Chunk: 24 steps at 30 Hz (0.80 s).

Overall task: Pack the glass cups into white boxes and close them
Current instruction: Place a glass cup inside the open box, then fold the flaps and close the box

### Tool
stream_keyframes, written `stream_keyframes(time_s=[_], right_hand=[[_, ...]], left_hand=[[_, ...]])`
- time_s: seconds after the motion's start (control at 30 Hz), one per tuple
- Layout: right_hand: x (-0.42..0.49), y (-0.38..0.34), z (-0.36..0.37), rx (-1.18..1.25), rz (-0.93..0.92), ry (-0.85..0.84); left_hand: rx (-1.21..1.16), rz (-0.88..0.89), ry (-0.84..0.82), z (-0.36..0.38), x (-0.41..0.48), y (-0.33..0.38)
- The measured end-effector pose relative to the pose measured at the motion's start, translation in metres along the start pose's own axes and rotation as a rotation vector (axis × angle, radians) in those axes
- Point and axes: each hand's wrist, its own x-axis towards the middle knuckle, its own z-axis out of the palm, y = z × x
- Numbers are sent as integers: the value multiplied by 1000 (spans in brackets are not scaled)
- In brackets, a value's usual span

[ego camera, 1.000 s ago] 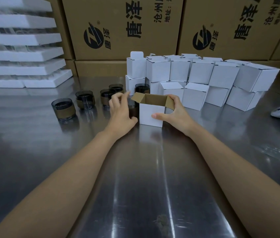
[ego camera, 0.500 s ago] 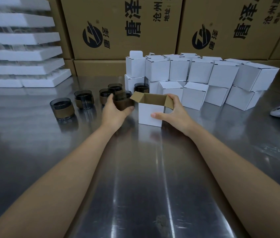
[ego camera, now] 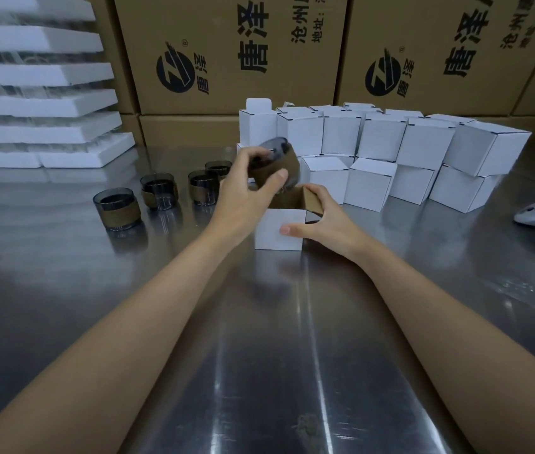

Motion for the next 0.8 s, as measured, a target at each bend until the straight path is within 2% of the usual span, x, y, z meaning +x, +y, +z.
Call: stream_keyframes(time_s=[0.2, 0.43, 0.6, 0.73, 0.8], right_hand=[[0, 1, 1, 16, -1, 10], [0, 1, 3, -6, 7, 33], [0, 1, 3, -21, 14, 34], [0, 1, 5, -39, 20, 31], [0, 0, 5, -37, 19, 34]], left_hand=[[235, -46, -152, -3, -7, -10], [356, -36, -186, -3, -4, -17], [508, 46, -206, -6, -3, -30], [557, 172, -248, -6, -2, -37], [453, 137, -236, -5, -4, -40]])
